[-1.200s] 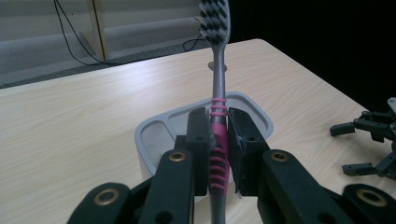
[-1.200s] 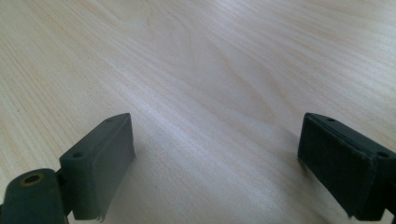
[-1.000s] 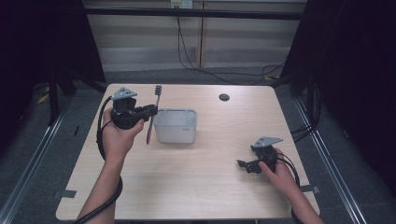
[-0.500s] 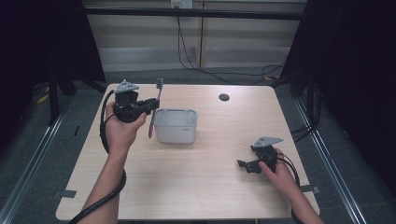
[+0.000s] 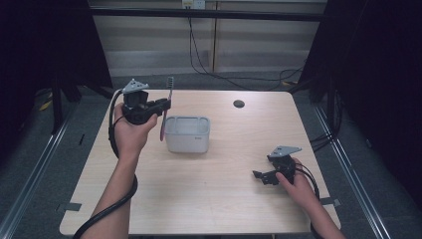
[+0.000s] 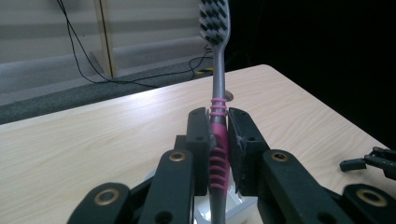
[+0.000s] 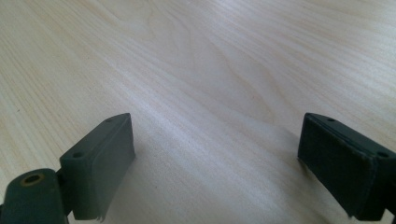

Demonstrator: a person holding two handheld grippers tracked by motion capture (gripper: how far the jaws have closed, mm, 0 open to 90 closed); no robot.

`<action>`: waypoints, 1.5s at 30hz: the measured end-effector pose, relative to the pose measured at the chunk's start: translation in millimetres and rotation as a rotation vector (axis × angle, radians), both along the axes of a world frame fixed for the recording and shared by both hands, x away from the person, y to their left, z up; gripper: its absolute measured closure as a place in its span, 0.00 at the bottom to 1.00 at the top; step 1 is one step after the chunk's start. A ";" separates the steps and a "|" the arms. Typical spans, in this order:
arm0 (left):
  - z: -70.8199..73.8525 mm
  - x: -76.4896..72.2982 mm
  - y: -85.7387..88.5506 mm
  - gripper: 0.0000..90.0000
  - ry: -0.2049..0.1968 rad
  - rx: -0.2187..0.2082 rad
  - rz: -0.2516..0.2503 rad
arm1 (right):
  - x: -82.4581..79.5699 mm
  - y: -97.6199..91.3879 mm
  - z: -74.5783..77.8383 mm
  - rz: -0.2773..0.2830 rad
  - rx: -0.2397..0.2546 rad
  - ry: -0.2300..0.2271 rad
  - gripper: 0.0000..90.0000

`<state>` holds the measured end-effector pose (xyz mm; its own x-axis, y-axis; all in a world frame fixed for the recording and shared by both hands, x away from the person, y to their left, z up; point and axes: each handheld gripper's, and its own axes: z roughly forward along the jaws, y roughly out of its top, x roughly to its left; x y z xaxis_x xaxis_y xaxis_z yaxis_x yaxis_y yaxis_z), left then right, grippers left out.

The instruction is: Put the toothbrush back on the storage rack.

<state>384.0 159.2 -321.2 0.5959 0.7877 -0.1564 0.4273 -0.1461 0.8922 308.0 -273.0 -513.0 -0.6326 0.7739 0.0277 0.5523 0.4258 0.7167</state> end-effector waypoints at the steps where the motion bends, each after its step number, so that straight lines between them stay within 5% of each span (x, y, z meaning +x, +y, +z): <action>1: 0.4 0.5 -0.1 0.89 -0.002 0.004 -0.002 | 0.0 0.0 0.0 0.000 0.000 0.000 0.11; 17: -2.4 7.1 -4.5 0.88 -0.054 -0.027 0.041 | 0.0 0.0 0.0 0.000 0.000 0.000 0.11; 45: -18.7 27.2 -13.2 0.88 -0.066 -0.045 0.072 | 0.0 0.0 0.0 0.000 0.000 0.000 0.11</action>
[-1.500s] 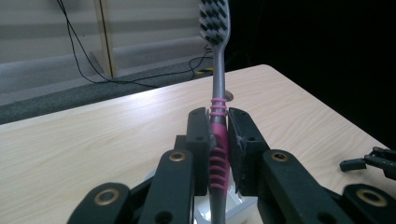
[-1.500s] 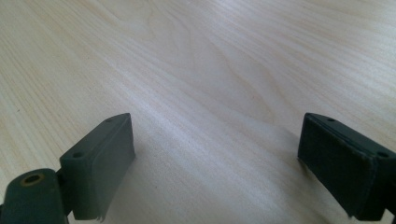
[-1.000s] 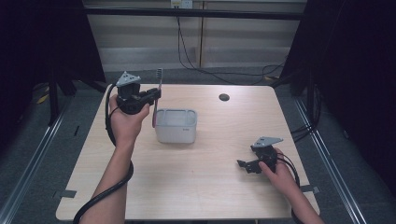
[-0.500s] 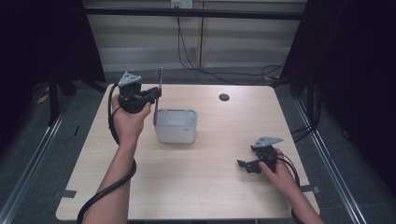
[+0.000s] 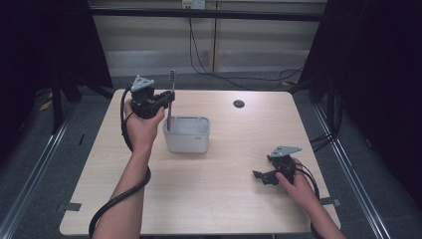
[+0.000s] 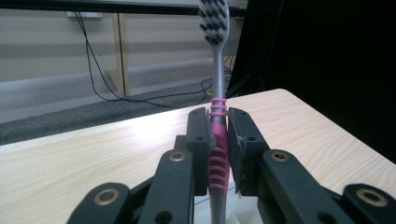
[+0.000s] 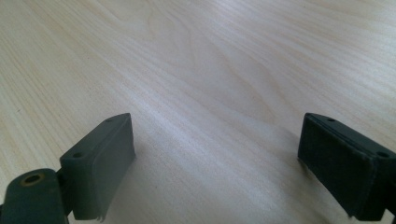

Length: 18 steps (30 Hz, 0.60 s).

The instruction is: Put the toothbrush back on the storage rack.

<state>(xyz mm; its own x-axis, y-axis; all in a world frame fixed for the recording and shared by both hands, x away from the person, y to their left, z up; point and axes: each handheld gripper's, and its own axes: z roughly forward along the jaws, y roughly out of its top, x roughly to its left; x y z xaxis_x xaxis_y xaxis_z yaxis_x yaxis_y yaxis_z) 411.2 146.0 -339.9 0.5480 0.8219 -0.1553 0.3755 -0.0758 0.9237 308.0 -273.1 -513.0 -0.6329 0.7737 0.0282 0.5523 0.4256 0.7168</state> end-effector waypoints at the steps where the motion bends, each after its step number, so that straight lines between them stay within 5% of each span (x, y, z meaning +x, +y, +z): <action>1: 0.0 0.0 0.0 0.88 0.000 0.000 0.000 | 0.0 0.0 0.0 0.000 0.000 0.000 0.11; 18: -7.7 5.9 1.4 0.88 -0.007 0.003 0.018 | 0.0 0.0 0.0 -0.001 0.001 0.001 0.11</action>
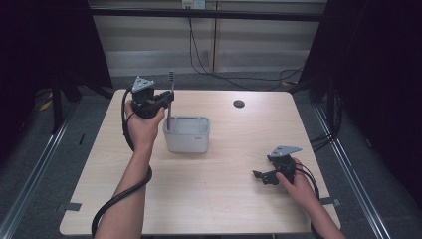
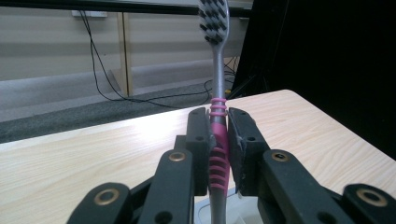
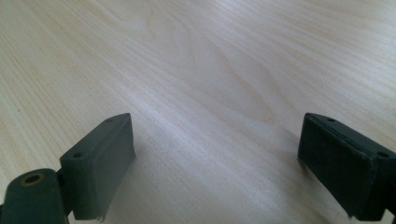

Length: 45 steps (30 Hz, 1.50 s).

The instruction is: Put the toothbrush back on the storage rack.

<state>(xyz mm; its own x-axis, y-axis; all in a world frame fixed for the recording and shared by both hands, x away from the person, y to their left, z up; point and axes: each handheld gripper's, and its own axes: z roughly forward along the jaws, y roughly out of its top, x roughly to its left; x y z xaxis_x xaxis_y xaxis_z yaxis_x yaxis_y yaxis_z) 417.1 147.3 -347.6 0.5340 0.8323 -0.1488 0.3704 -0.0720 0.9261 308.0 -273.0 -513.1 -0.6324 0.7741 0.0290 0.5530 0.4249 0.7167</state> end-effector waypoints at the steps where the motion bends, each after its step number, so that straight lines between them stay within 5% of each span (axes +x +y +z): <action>1: 0.0 0.0 0.0 0.88 0.000 0.000 0.000 | 0.0 0.0 0.0 0.000 0.000 0.000 0.11; 45: -33.5 -3.7 3.3 0.88 0.008 -0.010 0.028 | 0.1 0.0 0.0 0.001 0.000 0.000 0.11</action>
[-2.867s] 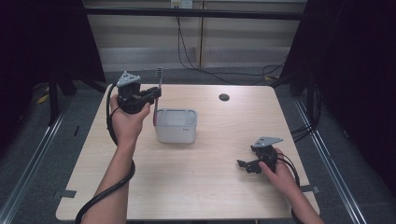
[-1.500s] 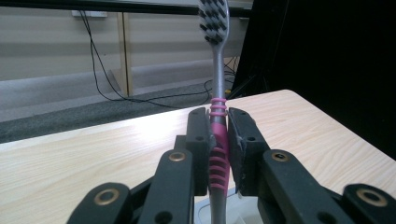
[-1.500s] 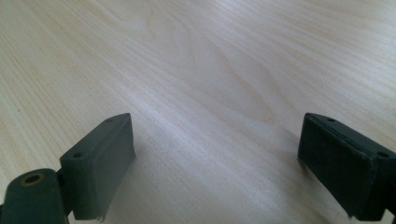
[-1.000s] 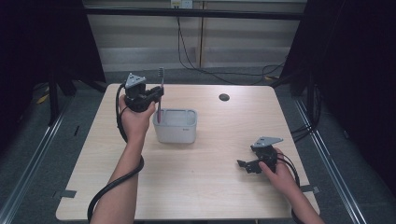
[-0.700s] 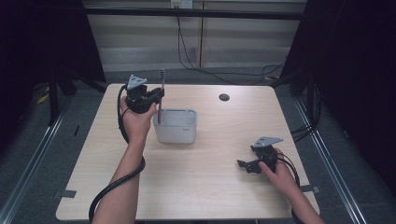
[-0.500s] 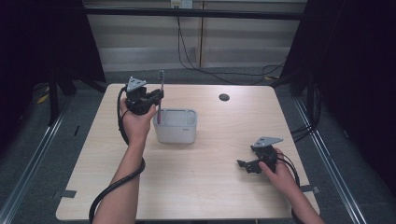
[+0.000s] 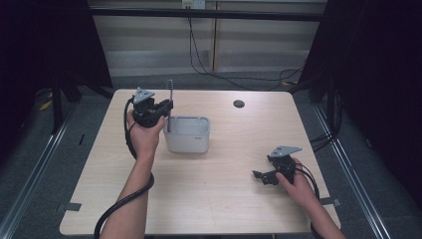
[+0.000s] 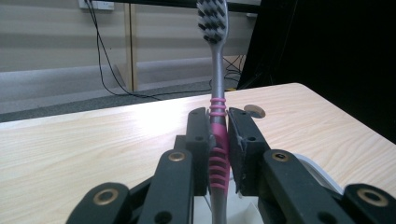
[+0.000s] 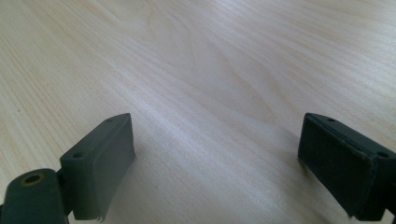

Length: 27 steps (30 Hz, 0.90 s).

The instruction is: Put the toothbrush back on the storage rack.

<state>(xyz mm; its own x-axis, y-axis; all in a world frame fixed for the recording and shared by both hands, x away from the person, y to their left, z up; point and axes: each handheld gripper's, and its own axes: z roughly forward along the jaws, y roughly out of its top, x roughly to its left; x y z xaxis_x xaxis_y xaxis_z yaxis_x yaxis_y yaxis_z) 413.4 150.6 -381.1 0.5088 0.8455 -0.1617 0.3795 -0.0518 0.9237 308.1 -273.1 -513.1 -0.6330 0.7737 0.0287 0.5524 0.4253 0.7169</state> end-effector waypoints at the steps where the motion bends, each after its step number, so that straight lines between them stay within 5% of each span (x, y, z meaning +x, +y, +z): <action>1: -0.7 -0.4 0.1 0.88 0.001 -0.002 -0.001 | 0.0 0.0 0.0 0.000 0.000 0.000 0.11; 27: -13.8 -11.7 2.6 0.88 0.020 0.029 -0.001 | 0.1 0.0 0.1 0.001 0.000 0.001 0.11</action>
